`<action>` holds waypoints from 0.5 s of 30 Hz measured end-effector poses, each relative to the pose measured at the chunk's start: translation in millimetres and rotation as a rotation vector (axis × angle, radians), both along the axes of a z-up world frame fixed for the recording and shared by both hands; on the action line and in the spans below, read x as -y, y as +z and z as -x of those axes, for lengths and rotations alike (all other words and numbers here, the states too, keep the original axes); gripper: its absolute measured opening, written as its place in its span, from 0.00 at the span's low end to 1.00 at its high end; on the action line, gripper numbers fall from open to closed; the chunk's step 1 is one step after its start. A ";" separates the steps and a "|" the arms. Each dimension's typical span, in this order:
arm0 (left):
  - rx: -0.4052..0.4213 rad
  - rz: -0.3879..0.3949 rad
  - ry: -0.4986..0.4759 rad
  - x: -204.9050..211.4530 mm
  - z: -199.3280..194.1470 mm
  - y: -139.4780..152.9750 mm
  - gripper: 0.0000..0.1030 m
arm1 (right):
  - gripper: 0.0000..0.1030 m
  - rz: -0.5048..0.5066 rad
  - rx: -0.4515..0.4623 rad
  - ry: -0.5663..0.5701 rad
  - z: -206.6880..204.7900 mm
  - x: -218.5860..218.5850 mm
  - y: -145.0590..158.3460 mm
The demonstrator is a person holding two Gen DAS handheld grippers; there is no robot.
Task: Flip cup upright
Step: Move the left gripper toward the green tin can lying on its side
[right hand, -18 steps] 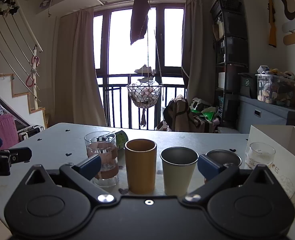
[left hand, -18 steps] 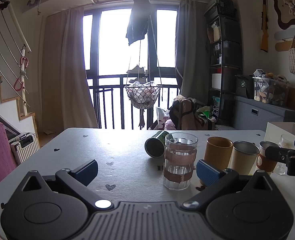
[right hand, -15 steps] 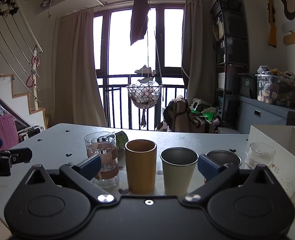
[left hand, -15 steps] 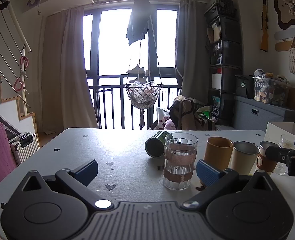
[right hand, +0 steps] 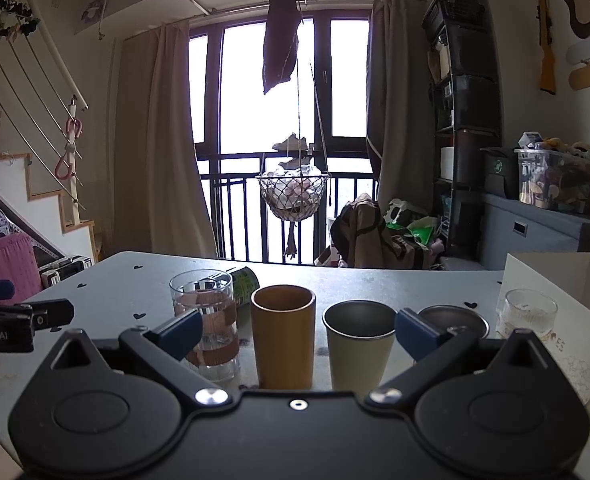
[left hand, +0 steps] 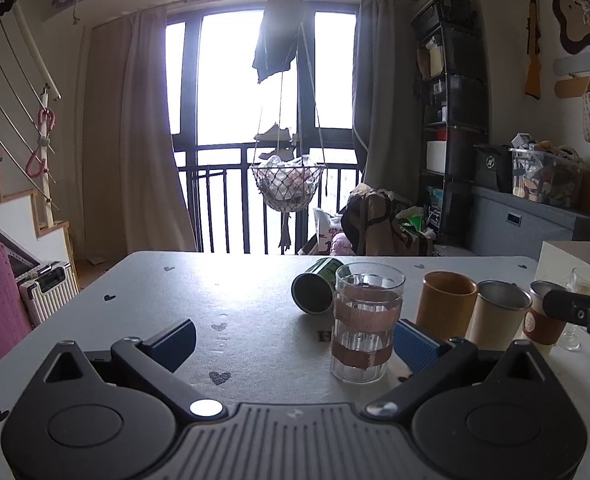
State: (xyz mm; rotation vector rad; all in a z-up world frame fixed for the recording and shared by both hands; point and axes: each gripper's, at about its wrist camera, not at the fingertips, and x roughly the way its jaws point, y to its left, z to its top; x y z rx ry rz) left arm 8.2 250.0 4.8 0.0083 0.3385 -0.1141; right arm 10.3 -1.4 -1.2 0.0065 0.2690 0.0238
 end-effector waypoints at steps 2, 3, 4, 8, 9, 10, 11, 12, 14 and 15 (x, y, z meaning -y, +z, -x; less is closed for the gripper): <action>-0.010 0.005 -0.002 -1.4 -6.2 -1.3 1.00 | 1.00 -0.002 -0.006 -0.002 -4.2 0.3 -1.8; -0.013 0.006 -0.004 -1.2 -8.6 -2.1 1.00 | 1.00 -0.004 -0.008 -0.002 -6.2 1.0 -2.1; -0.017 0.005 -0.005 -0.9 -10.9 -2.8 1.00 | 1.00 -0.004 -0.009 -0.001 -9.1 1.3 -2.6; -0.028 0.006 -0.011 1.0 -20.3 -4.2 1.00 | 1.00 -0.004 -0.018 -0.004 -15.4 1.4 -4.7; -0.029 0.006 -0.011 0.9 -22.0 -4.3 1.00 | 1.00 -0.004 -0.020 -0.005 -16.9 1.7 -5.2; -0.031 0.006 -0.011 1.0 -23.4 -4.5 1.00 | 1.00 -0.005 -0.022 -0.006 -18.6 0.9 -5.9; -0.032 0.006 -0.012 0.2 -24.3 -5.3 1.00 | 1.00 -0.005 -0.024 -0.007 -19.8 1.2 -6.3; -0.033 0.007 -0.011 -0.3 -24.8 -5.0 1.00 | 1.00 -0.005 -0.026 -0.008 -20.8 1.6 -6.8; -0.035 0.008 -0.010 -0.9 -26.9 -5.3 1.00 | 1.00 -0.007 -0.030 -0.011 -24.8 1.5 -6.5; -0.036 0.009 -0.009 -1.4 -27.7 -4.8 1.00 | 1.00 -0.007 -0.032 -0.013 -25.9 1.7 -6.7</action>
